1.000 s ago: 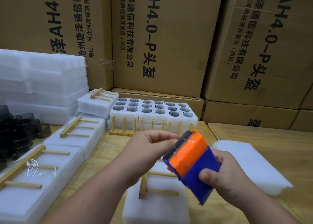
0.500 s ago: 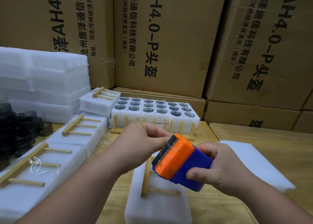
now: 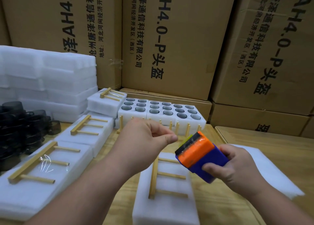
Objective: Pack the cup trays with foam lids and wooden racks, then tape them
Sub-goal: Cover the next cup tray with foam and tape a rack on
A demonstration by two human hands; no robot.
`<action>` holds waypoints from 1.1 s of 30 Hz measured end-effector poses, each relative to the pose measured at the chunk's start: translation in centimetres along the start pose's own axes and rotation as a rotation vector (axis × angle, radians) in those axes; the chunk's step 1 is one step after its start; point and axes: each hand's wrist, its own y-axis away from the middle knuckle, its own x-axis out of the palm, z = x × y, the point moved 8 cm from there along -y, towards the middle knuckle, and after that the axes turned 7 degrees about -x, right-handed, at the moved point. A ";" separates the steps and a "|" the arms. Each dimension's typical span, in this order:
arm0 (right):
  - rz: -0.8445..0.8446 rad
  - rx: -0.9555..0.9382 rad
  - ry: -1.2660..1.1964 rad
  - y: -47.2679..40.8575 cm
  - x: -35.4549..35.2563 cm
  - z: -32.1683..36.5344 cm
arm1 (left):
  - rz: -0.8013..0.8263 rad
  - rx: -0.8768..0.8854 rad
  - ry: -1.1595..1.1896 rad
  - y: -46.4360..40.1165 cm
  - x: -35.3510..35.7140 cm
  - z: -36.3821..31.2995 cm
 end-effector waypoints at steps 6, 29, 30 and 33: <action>0.050 -0.011 0.115 -0.4 -0.4 -0.3 | -0.122 0.048 -0.010 0.6 -2.2 -1.6; 0.295 -0.150 0.433 -4.9 -3.3 4.5 | -0.203 -0.429 0.472 -0.1 -5.5 11.2; 0.304 -0.142 0.444 -5.8 -3.2 5.0 | -0.176 -0.514 0.524 0.0 -4.7 12.8; 0.427 -0.067 0.544 -8.5 -2.1 6.3 | -0.108 -0.728 0.652 1.1 -1.8 17.3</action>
